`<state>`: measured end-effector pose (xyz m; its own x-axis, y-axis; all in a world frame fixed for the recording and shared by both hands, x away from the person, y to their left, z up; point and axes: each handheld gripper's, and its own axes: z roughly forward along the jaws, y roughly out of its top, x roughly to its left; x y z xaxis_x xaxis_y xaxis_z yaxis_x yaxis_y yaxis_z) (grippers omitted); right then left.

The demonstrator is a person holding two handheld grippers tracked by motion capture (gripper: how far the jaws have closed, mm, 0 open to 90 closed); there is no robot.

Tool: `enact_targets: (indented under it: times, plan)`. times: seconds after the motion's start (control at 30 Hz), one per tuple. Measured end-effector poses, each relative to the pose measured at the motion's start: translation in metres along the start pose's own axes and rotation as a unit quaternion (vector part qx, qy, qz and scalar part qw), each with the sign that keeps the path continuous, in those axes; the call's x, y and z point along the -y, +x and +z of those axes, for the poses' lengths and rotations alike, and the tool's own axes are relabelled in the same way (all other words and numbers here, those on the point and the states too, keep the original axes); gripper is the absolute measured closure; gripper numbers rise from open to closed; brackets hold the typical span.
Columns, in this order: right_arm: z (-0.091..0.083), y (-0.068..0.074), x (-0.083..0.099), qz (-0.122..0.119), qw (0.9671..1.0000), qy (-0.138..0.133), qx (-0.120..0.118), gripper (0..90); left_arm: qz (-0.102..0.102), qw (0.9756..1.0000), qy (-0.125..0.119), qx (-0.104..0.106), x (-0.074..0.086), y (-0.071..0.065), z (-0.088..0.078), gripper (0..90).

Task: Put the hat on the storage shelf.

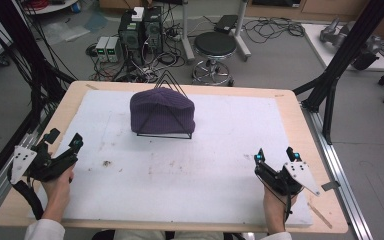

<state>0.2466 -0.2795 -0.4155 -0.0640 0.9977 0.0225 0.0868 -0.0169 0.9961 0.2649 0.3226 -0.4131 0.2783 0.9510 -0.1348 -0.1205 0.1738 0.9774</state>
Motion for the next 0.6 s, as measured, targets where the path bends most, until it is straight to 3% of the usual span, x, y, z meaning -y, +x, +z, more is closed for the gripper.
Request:
enact_targets:
  times: [0.17, 0.37, 0.6]
  plan:
    - [-0.001, -0.001, 0.003, -0.008, 1.0000, 0.002, -0.001, 10.7, 0.002, 0.9999, 0.012, -0.005, 0.007, 0.005, -0.011, 19.5]
    - [-0.009, -0.003, 0.009, -0.004, 0.9999, -0.010, 0.005, 10.7, -0.024, 0.9996, 0.017, -0.005, 0.012, 0.010, -0.018, 19.4]
    - [-0.010, -0.008, 0.016, 0.015, 0.9999, -0.003, 0.006, 10.7, -0.010, 0.9995, 0.028, -0.013, 0.018, 0.012, -0.027, 19.4]
